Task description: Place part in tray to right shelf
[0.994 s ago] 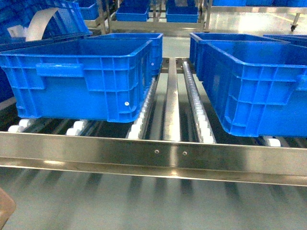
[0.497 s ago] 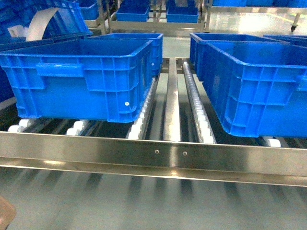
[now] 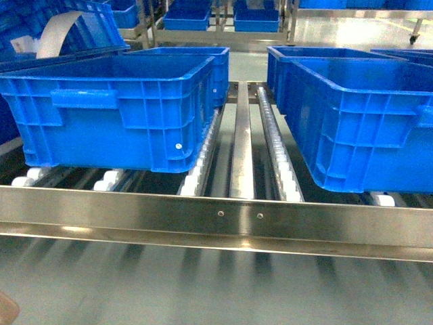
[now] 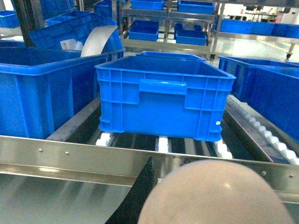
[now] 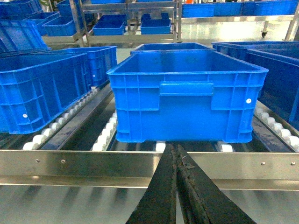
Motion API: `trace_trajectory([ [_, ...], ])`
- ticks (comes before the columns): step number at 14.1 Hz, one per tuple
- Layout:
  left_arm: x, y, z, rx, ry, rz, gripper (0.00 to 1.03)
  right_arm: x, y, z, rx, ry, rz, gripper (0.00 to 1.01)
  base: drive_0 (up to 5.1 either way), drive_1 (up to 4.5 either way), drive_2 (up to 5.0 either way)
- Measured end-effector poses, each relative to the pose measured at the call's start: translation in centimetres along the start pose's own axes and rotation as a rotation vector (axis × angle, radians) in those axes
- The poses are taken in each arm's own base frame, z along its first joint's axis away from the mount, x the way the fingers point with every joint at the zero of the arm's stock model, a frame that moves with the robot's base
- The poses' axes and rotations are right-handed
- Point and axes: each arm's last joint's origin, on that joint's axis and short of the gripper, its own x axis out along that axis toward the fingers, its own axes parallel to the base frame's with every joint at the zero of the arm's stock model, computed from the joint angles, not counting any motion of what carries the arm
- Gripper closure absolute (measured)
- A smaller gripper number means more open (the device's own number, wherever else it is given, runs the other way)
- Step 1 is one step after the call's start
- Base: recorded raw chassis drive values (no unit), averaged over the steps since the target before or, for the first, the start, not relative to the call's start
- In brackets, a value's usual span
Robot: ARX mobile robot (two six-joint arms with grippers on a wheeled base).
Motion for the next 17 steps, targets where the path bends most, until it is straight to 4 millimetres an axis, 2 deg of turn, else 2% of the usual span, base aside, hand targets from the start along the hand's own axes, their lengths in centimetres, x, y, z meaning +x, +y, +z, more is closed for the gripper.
trace_trajectory([
  [4,0.0,0.0,-0.07,0.0,0.007,0.0,0.91,0.0,0.0,0.0,0.0,0.0,0.0,0.97,0.0,0.0,0.0],
  [5,0.0,0.0,-0.07,0.0,0.007,0.0,0.91,0.0,0.0,0.0,0.0,0.0,0.0,0.72,0.0,0.0,0.0],
  [6,0.0,0.0,-0.07,0.0,0.008,0.0,0.91,0.0,0.0,0.0,0.0,0.0,0.0,0.35,0.0,0.0,0.0],
  [7,0.0,0.0,-0.07,0.0,0.007,0.0,0.91,0.0,0.0,0.0,0.0,0.0,0.0,0.25,0.0,0.0,0.0],
  [8,0.0,0.0,-0.07,0.0,0.008,0.0,0.91,0.0,0.0,0.0,0.0,0.0,0.0,0.1,0.0,0.0,0.0],
  [9,0.0,0.0,-0.07,0.0,0.007,0.0,0.91,0.0,0.0,0.0,0.0,0.0,0.0,0.01,0.0,0.0,0.0],
  [12,0.0,0.0,-0.07,0.0,0.007,0.0,0.91,0.0,0.0,0.0,0.0,0.0,0.0,0.04,0.0,0.0,0.0],
  [17,0.0,0.0,-0.07,0.0,0.008,0.0,0.91,0.0,0.0,0.0,0.0,0.0,0.0,0.03,0.0,0.0,0.0],
])
